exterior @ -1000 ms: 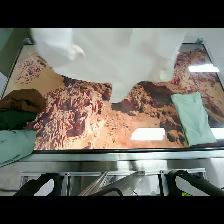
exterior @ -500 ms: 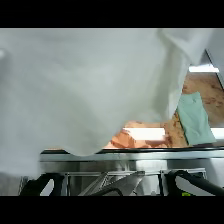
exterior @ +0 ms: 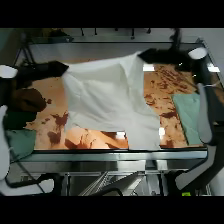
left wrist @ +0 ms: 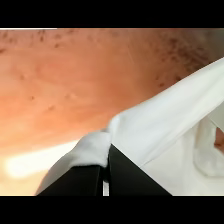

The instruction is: Fold the shirts.

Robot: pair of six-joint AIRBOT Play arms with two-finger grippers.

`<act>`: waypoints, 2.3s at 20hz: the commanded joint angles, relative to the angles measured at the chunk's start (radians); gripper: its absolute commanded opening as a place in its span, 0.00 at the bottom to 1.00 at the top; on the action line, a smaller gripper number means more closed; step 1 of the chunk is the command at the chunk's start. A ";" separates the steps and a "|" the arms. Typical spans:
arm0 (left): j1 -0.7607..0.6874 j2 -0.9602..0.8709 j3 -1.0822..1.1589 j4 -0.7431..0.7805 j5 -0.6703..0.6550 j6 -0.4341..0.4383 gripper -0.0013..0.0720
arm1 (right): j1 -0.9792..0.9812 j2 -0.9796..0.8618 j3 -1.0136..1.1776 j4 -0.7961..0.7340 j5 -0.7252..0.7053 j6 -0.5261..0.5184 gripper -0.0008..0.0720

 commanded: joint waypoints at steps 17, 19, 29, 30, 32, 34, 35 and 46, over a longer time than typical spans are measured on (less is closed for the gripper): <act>0.348 -0.178 0.021 0.355 -0.639 -0.211 0.89 | -0.400 -0.009 -0.358 -0.389 0.436 0.200 0.55; 0.373 -0.123 -0.136 0.403 -0.586 -0.183 0.89 | -0.406 -0.002 -0.449 -0.391 0.423 0.183 0.55; 0.388 -0.091 -0.373 0.420 -0.457 -0.104 0.89 | -0.383 0.014 -0.590 -0.391 0.457 0.150 0.54; 0.377 -0.091 -0.372 0.418 -0.435 -0.104 0.89 | -0.375 0.023 -0.601 -0.391 0.458 0.146 0.54; 0.343 -0.091 -0.372 0.416 -0.395 -0.095 0.89 | -0.355 0.037 -0.623 -0.391 0.456 0.140 0.54; 0.306 -0.093 -0.372 0.420 -0.348 -0.095 0.88 | -0.321 0.036 -0.635 -0.391 0.444 0.140 0.54; 0.294 -0.095 -0.372 0.420 -0.331 -0.095 0.74 | -0.299 0.036 -0.639 -0.391 0.418 0.132 0.54; 0.241 0.158 0.126 -0.180 -0.583 -0.024 0.03 | -0.194 0.366 -0.169 0.048 0.368 0.049 0.04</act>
